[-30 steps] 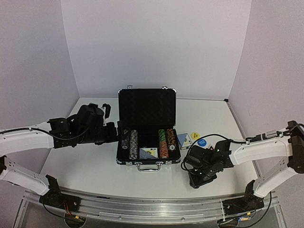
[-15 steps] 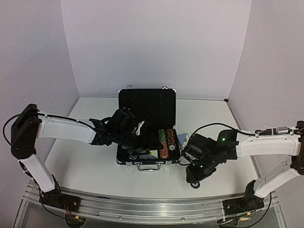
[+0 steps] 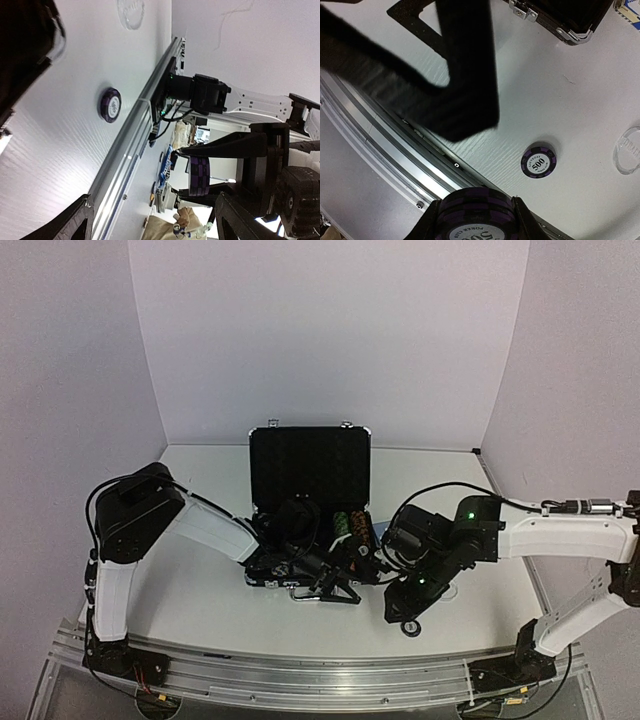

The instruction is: Pack up texas hold em set

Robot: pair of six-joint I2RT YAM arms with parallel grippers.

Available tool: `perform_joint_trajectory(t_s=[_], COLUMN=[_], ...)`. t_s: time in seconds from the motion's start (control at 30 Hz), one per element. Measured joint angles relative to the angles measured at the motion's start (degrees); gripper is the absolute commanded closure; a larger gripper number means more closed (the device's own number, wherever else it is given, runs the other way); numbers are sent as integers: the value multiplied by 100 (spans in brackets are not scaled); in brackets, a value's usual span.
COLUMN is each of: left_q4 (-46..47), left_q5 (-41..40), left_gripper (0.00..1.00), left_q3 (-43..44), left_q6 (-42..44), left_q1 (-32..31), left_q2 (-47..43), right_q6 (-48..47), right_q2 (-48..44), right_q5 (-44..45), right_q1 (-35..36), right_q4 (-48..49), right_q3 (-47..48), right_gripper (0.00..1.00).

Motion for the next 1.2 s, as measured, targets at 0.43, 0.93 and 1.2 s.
perform_joint_trajectory(t_s=[0.43,0.93,1.2], left_q4=[934,1216,1391], left_q5=[634,955,1120], left_gripper=[30,40,43], left_q3=[187,491,581], left_q6=[-818,-1087,-1241], left_q1=[-99,-367,-396], left_q2=[305,586,707], right_q6=[-294,-453,-542], right_q2=[207,354,357], right_q5=[36,111,139], right_q1=[2,3,22], right_q4=[-115,-138,-153], right_q3=[229,389,395], right_gripper=[96,96,96])
